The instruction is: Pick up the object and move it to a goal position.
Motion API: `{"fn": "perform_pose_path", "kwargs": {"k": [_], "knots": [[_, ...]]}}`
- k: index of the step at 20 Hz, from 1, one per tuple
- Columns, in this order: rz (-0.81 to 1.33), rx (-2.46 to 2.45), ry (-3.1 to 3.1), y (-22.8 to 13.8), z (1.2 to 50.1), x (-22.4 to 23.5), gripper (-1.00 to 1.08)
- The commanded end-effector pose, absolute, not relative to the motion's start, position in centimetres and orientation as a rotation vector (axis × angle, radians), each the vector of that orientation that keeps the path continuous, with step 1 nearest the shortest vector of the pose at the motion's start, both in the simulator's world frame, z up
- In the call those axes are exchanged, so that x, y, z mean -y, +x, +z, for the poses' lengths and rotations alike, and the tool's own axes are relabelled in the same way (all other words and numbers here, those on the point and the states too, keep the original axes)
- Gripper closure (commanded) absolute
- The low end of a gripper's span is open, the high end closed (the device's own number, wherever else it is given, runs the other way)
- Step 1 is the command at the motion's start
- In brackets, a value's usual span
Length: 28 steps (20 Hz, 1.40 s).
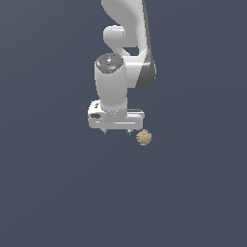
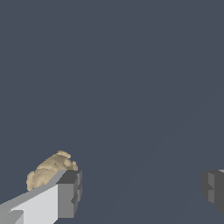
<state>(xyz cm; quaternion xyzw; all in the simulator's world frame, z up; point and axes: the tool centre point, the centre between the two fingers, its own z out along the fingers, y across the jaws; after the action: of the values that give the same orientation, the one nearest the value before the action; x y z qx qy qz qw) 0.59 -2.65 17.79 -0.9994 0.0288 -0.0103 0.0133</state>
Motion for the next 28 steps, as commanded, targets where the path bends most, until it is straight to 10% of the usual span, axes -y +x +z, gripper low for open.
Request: {"fn": "perform_pose_path", "kwargs": {"k": [1,28], "knots": [[-0.032,-0.090,-3.113,0.6,17.8,2.7,-0.92],[-0.022,0.278,-3.100,-0.9,14.0,-3.0,-0.92]]}}
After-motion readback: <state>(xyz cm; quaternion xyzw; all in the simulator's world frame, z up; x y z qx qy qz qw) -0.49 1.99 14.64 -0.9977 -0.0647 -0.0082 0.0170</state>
